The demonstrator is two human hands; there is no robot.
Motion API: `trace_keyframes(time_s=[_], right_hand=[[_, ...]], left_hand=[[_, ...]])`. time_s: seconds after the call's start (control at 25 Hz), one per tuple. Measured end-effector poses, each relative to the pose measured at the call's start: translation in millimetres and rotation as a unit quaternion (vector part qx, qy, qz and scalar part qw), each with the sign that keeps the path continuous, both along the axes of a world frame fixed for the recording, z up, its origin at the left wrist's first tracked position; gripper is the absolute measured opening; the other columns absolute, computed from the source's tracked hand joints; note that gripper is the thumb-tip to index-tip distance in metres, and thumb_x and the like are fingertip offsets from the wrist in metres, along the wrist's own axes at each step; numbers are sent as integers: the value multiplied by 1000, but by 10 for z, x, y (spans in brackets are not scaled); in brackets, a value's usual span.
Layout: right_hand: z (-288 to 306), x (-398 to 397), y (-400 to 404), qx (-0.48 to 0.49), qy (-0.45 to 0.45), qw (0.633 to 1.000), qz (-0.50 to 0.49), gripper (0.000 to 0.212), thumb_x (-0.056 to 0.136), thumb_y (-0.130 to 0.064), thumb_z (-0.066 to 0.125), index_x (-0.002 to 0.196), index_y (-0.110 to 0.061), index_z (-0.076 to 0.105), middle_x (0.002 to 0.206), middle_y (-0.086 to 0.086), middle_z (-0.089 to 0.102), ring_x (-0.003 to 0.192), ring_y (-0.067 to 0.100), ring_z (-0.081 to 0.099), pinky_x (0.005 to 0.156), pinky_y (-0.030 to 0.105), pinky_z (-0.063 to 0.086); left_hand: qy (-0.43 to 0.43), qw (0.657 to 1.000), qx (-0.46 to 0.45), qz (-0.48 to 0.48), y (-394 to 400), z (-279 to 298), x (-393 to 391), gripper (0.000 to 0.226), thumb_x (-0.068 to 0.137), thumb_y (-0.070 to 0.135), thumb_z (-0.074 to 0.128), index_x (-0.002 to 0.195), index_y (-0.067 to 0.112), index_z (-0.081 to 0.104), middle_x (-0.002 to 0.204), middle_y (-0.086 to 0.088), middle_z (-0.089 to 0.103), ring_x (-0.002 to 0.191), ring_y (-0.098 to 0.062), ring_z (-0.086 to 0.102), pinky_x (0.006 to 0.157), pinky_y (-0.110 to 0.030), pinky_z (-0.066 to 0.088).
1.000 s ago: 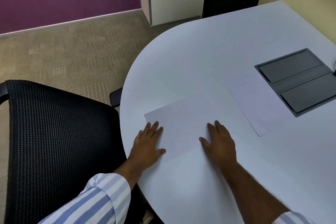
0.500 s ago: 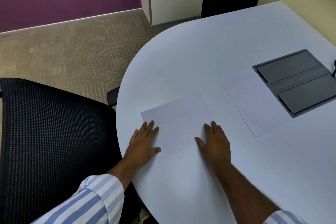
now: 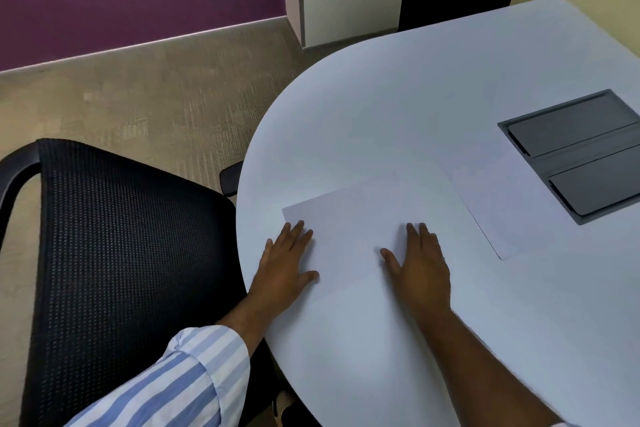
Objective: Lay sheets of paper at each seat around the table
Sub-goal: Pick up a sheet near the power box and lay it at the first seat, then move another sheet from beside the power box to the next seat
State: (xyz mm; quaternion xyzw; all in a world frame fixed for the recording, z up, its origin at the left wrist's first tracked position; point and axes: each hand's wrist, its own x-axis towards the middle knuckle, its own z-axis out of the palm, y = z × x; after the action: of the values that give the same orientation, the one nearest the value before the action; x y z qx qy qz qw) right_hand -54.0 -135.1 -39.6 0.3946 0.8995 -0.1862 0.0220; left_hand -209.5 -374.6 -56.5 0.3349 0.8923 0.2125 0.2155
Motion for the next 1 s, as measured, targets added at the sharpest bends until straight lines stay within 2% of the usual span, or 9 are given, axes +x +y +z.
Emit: trace_keyframes(time_s=[0.12, 0.24, 0.36, 0.48, 0.56, 0.72, 1.0], right_hand=[[193, 44, -82, -6, 38, 999, -21, 82, 97, -68, 50, 161, -19, 34, 172, 6, 28, 159, 28, 26, 120, 53, 39], [400, 190, -116, -43, 60, 997, -30, 83, 95, -68, 52, 160, -20, 36, 172, 3, 29, 158, 24, 26, 119, 51, 41], [578, 414, -138, -90, 72, 993, -29, 81, 93, -67, 59, 158, -22, 38, 168, 1, 35, 155, 22, 31, 117, 47, 42], [779, 689, -200, -126, 90, 987, -45, 82, 92, -68, 61, 158, -25, 40, 167, -1, 36, 154, 20, 34, 119, 43, 39], [901, 881, -216, -137, 101, 983, -63, 82, 92, -69, 60, 158, -26, 39, 167, -3, 36, 154, 19, 34, 120, 41, 38], [1014, 1204, -115, -150, 124, 978, -81, 79, 91, -66, 63, 156, -25, 42, 163, -4, 42, 150, 18, 40, 117, 37, 41], [1010, 1597, 492, -182, 156, 967, -79, 68, 93, -53, 70, 151, -24, 50, 156, -3, 50, 143, 18, 48, 110, 35, 44]], left_hand=[[15, 999, 31, 27, 12, 134, 87, 74, 97, 48, 64, 160, 30, 30, 173, 14, 10, 161, -11, -3, 129, -49, 4], [13, 998, 52, 13, 74, 344, 173, 64, 97, 49, 64, 154, 31, 43, 172, 12, 18, 161, -12, 4, 130, -51, 10], [31, 994, 105, 14, 184, 546, 288, 50, 94, 43, 70, 141, 32, 58, 164, 12, 37, 158, -14, 22, 125, -48, 30], [-4, 989, 146, 29, 319, 765, 501, 36, 94, 39, 71, 129, 36, 65, 153, 18, 47, 147, -10, 36, 115, -41, 43], [-27, 987, 159, 12, 421, 902, 678, 29, 95, 35, 71, 124, 37, 67, 147, 21, 49, 142, -7, 40, 112, -34, 45], [-37, 982, 183, 25, 610, 1113, 1047, 26, 94, 20, 71, 113, 38, 71, 135, 24, 57, 133, -3, 47, 104, -18, 37], [-126, 956, 225, 138, 1096, 1323, 1719, 28, 91, 11, 74, 102, 37, 71, 116, 19, 69, 115, 5, 61, 105, -24, 48]])
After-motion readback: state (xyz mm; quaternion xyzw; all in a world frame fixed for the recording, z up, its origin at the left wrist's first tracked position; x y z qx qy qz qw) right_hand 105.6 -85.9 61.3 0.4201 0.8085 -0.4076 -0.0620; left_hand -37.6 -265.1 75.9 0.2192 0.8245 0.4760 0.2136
